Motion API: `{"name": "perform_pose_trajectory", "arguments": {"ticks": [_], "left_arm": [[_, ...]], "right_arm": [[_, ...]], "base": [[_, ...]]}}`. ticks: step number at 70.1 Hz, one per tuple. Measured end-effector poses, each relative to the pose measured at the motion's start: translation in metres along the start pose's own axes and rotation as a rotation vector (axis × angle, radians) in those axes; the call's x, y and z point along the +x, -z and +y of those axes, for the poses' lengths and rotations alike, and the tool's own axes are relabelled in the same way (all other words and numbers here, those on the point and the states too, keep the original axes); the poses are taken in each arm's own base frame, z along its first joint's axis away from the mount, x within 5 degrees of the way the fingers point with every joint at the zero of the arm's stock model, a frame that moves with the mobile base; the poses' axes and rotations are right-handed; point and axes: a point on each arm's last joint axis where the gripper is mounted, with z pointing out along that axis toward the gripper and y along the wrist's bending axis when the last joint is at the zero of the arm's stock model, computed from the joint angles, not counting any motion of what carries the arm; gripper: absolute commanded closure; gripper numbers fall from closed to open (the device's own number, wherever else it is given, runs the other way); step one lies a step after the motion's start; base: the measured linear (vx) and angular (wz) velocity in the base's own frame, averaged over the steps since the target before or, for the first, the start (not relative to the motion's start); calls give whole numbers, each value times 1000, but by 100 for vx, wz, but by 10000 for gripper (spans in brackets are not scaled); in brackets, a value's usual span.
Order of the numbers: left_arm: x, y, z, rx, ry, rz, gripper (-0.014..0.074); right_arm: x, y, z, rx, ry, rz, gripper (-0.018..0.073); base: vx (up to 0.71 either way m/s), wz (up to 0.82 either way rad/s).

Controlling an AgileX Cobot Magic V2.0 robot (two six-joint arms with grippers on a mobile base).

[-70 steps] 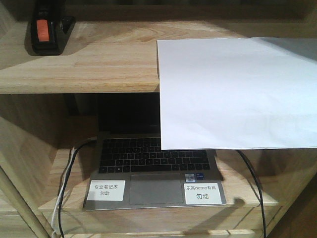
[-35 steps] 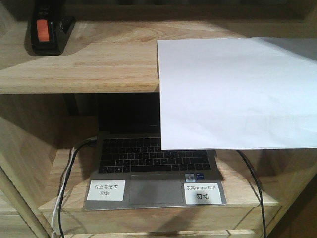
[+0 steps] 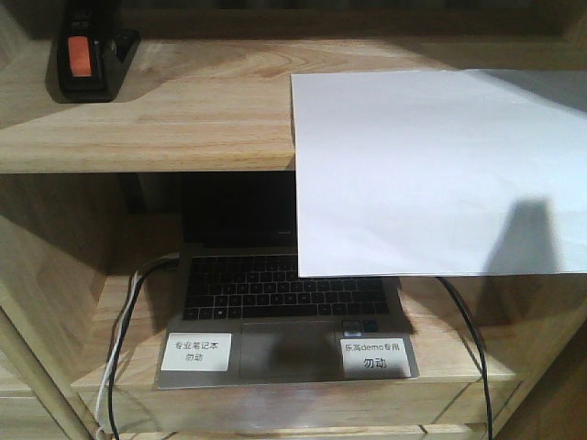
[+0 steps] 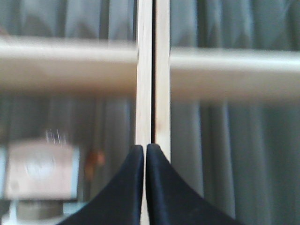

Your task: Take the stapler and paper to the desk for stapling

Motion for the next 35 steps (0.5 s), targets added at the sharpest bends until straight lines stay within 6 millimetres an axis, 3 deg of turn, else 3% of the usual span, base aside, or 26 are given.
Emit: {"name": "perform_pose_trajectory", "arguments": {"ticks": [12,20,26,35], "left_arm": [[20,-22,1,-5,0,166,529],[30,-27,1,-8,0,257,447],[35,-27,1,-10,0,310,342],[38,-26,1,-11,0,349,143]], "right_arm": [[20,-28,-1,10,-5,207,541],[32,-34,-2,16,-5,310,499],[36,-33,-2,18,-5,352,431],[38,-33,-2,20,-5,373,259]], "base": [[0,0],[0,0],[0,0],[0,0]]}}
